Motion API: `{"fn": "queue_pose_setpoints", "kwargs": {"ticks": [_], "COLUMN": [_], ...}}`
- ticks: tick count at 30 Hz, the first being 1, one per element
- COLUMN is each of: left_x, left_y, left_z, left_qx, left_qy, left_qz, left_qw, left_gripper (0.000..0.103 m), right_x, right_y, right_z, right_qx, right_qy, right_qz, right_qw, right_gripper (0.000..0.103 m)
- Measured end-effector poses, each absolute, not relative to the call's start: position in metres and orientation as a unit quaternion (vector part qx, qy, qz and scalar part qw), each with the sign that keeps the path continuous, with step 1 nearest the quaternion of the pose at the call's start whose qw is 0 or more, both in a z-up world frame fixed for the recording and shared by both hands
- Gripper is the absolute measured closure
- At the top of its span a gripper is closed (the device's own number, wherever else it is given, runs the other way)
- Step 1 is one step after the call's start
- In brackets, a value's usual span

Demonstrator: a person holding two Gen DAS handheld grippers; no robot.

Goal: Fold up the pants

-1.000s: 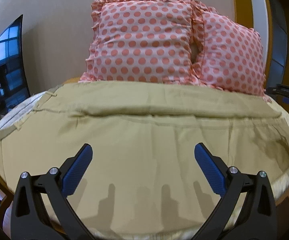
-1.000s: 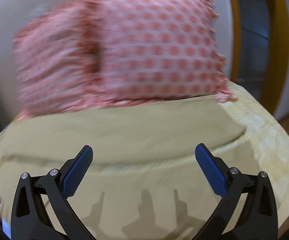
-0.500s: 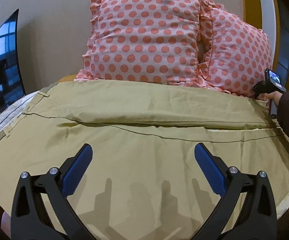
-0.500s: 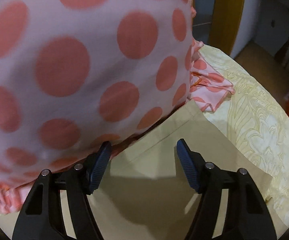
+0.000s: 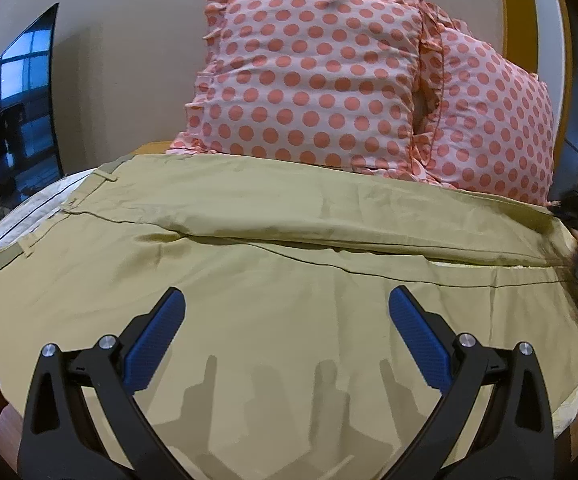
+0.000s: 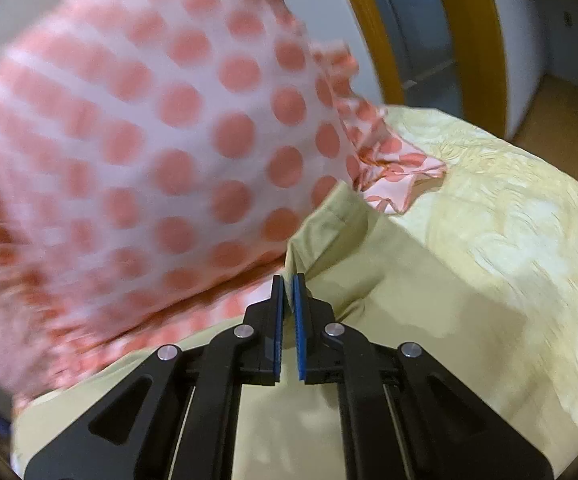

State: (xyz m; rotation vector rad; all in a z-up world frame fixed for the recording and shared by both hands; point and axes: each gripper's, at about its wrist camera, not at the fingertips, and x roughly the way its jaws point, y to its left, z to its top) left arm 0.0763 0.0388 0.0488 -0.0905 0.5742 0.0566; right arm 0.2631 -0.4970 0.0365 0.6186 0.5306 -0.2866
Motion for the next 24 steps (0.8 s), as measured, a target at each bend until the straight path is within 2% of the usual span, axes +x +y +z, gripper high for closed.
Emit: {"fn": "queue_pose_setpoints", "kwargs": {"ticks": [5,7,11,12,15,18,20,21,23,24], "left_x": [0.067,0.066,0.070,0.072,0.078,0.083,0.091,0.096,0.110,0.116], "left_y": [0.046,0.049,0.056,0.058,0.064,0.074,0.082,0.085,0.093,0.095], "left_z": [0.058,0.064,0.077,0.080,0.084,0.086,0.088,0.089,0.091,0.091], "left_qx": [-0.060,-0.061,-0.057,-0.055,-0.055,-0.068,-0.089,-0.099,-0.121,-0.128], "left_qy": [0.277,0.268,0.248,0.248,0.254,0.257,0.256,0.258,0.266,0.267], "left_qz": [0.031,0.037,0.054,0.058,0.052,0.038,0.011,-0.001,-0.016,-0.018], "left_qw": [0.959,0.961,0.966,0.965,0.964,0.963,0.962,0.961,0.956,0.955], "left_gripper": [0.002,0.002,0.002,0.002,0.002,0.002,0.002,0.002,0.002,0.002], "right_x": [0.136,0.102,0.087,0.087,0.079,0.081,0.088,0.093,0.103,0.108], "right_y": [-0.459,-0.447,-0.448,-0.451,-0.453,-0.454,-0.458,-0.459,-0.465,-0.468], "right_z": [0.052,0.035,0.007,0.001,-0.010,-0.010,-0.012,-0.012,-0.018,-0.021], "right_qx": [0.341,0.354,0.424,0.447,0.485,0.503,0.504,0.496,0.500,0.502], "right_qy": [0.209,0.224,0.272,0.285,0.286,0.271,0.262,0.260,0.259,0.263], "right_qz": [-0.072,-0.067,-0.049,-0.048,-0.035,-0.029,-0.046,-0.060,-0.056,-0.047], "right_qw": [0.914,0.906,0.862,0.847,0.826,0.820,0.822,0.826,0.825,0.822], "right_gripper": [0.098,0.098,0.095,0.090,0.062,0.050,0.051,0.055,0.078,0.098]}}
